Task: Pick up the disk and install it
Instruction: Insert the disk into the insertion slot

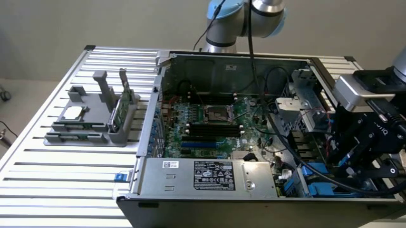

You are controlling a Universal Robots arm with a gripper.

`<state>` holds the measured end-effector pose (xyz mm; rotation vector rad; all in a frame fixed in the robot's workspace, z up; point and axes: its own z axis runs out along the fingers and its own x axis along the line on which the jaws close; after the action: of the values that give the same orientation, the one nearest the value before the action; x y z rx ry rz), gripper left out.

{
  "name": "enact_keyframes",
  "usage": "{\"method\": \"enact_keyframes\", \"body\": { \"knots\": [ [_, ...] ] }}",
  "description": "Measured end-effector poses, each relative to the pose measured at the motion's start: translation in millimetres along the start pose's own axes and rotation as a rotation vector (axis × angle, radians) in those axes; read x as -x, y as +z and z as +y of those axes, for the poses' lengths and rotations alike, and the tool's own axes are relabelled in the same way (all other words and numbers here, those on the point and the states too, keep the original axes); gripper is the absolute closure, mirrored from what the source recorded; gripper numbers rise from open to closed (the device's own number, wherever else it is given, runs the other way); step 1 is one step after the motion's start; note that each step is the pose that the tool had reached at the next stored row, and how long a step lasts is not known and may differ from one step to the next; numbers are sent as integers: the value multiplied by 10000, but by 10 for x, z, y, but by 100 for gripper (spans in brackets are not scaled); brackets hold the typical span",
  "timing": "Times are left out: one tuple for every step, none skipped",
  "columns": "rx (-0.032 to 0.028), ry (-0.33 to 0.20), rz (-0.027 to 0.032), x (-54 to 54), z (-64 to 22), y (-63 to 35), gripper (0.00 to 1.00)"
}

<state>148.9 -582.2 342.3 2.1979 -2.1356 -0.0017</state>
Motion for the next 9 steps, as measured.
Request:
{"method": "enact_keyframes", "body": {
  "knots": [
    [-1,-13,1,3,-11,-1,65],
    [-1,-26,1,7,-21,-1,65],
    [-2,-38,2,10,-32,-2,68],
    [-3,-48,2,14,-41,-3,74],
    [-3,-60,2,19,-50,-3,81],
    [-4,-73,4,21,-57,-4,81],
    [-4,-87,4,23,-59,-1,87],
    [-5,-103,6,25,-59,7,89],
    [-6,-119,9,26,-60,21,89]
  ]
}}
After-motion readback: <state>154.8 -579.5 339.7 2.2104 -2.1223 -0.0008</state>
